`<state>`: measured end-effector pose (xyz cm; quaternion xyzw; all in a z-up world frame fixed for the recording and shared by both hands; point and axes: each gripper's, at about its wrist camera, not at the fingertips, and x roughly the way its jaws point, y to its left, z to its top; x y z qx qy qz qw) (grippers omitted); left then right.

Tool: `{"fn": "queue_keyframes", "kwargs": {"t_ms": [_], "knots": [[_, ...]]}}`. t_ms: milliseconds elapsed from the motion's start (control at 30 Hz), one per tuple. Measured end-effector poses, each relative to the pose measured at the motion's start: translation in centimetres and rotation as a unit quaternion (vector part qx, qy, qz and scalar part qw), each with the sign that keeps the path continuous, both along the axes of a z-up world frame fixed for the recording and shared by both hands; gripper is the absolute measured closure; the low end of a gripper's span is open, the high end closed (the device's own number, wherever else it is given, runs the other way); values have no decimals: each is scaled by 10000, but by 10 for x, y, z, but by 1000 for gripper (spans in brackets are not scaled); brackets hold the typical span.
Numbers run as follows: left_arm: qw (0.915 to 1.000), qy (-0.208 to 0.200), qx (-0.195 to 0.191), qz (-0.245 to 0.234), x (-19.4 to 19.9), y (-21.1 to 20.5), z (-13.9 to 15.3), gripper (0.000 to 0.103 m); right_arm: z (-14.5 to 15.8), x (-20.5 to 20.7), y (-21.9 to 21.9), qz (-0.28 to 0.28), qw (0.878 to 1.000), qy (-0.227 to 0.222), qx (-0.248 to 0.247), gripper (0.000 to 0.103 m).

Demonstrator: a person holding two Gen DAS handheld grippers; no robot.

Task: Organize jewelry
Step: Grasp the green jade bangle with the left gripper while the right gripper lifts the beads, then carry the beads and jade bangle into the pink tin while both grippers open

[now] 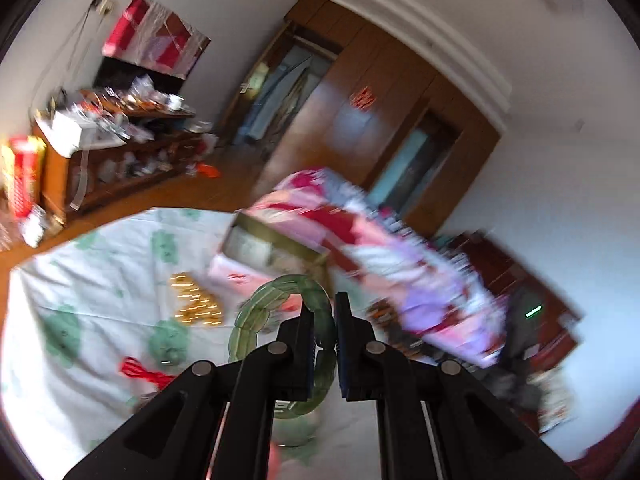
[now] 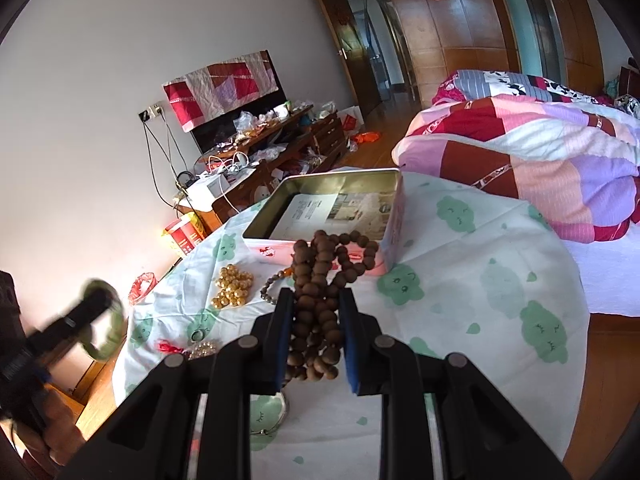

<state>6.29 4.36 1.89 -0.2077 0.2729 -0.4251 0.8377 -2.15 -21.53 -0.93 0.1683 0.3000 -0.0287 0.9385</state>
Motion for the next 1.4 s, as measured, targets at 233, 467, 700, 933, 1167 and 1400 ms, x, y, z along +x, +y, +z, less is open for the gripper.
{"fn": "queue_keyframes", "kwargs": {"t_ms": [233, 467, 700, 933, 1167, 1400], "knots": [[9988, 5, -485, 43, -3, 20, 11, 95, -4, -2, 3, 87, 9999, -25, 130, 78], [9998, 11, -166, 137, 1, 6, 6, 95, -6, -3, 6, 97, 9999, -21, 50, 78], [9953, -281, 905, 173, 18, -54, 9, 95, 3, 6, -6, -2, 9999, -117, -15, 78], [9890, -796, 1189, 381, 67, -112, 13, 95, 30, 51, -24, -268, 9966, -653, -430, 78], [9884, -407, 1438, 285, 126, -148, -25, 95, -4, 116, -39, -355, 9970, -442, -525, 78], [9807, 12, 1933, 303, 166, -175, -50, 95, -39, 152, -48, -415, 9985, -57, -365, 78]]}}
